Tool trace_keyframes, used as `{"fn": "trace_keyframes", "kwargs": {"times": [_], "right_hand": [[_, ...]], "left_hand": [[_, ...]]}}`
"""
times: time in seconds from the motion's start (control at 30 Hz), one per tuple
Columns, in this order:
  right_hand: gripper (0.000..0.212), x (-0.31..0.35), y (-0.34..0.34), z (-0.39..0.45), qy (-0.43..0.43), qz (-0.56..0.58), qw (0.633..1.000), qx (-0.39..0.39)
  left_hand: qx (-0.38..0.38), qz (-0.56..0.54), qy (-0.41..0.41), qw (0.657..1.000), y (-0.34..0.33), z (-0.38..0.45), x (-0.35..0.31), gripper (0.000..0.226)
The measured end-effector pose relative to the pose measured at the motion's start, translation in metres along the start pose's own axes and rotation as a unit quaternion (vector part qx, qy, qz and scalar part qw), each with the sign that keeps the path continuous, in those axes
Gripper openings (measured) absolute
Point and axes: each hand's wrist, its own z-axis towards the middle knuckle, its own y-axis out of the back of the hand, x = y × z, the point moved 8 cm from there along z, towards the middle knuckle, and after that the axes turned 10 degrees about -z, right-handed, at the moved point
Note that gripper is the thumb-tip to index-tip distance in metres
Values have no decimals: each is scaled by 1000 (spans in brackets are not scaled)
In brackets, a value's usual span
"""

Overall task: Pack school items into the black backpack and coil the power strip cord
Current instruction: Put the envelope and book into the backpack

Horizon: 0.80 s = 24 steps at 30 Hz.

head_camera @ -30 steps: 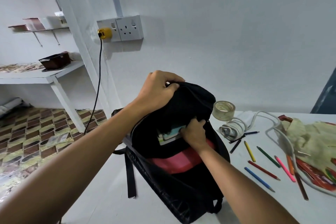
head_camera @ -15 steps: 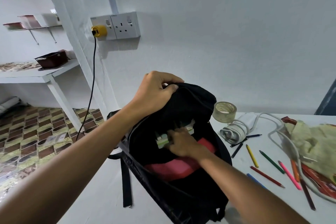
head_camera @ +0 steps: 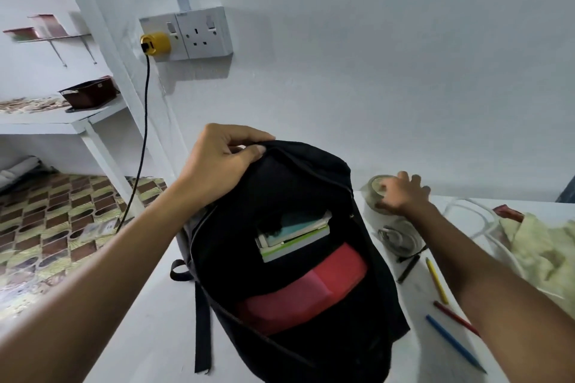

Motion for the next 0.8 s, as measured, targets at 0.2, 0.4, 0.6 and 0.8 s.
{"fn": "trace_keyframes", "kwargs": {"times": [0.2, 0.4, 0.6, 0.8], "right_hand": [[38, 1, -22, 10, -45, 131, 988, -63], [6, 5, 21, -30, -31, 735, 677, -20], [6, 16, 63, -102, 164, 856, 464, 157], [28, 34, 96, -159, 352, 774, 477, 222]], "left_hand": [[-14, -28, 3, 999, 1, -10, -5, 27], [-34, -45, 17, 998, 4, -13, 12, 34], [38, 184, -84, 979, -10, -23, 21, 30], [210, 317, 12, 925, -13, -41, 52, 89]]}}
